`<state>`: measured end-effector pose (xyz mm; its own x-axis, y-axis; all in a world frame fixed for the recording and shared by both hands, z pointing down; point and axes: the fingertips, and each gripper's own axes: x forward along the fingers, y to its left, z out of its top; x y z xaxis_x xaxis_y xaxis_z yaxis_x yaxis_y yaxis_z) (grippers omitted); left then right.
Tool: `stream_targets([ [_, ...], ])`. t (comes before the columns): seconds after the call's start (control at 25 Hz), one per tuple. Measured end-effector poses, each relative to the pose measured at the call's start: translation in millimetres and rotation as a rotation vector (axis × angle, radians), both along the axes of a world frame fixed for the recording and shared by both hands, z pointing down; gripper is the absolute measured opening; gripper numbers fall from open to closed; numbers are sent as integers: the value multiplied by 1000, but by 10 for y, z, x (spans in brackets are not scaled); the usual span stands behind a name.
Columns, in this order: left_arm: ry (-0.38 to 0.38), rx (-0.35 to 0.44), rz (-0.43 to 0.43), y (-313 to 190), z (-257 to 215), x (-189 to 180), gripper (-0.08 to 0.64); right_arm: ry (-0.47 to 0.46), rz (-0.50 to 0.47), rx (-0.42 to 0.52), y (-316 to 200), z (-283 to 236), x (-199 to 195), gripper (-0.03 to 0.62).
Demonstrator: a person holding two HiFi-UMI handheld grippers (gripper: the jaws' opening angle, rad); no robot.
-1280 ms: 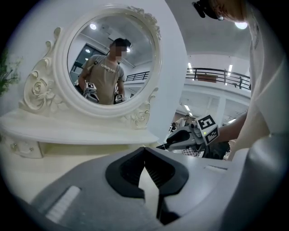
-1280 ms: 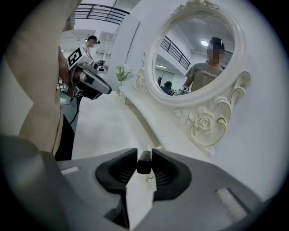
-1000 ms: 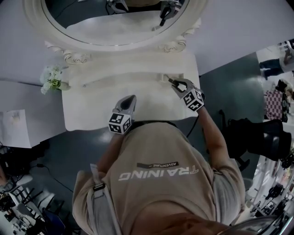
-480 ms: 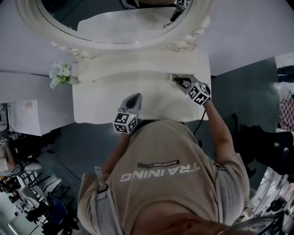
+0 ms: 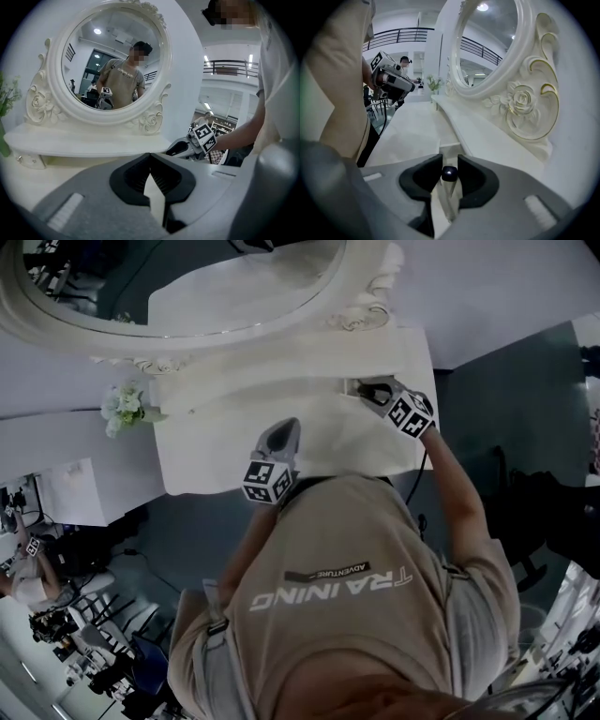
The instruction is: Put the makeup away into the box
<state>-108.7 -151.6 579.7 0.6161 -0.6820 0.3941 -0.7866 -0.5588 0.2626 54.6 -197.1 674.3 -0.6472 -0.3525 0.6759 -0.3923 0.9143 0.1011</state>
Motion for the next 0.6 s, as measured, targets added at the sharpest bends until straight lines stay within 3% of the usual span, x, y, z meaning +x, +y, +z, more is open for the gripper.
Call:
stream_targets([
  [0.2, 5, 5, 34, 2, -35, 188, 6, -5, -2, 40, -24, -51, 2, 107],
  [0.6, -7, -28, 60, 86, 49, 210, 6, -9, 109, 55, -18, -94, 305, 107],
])
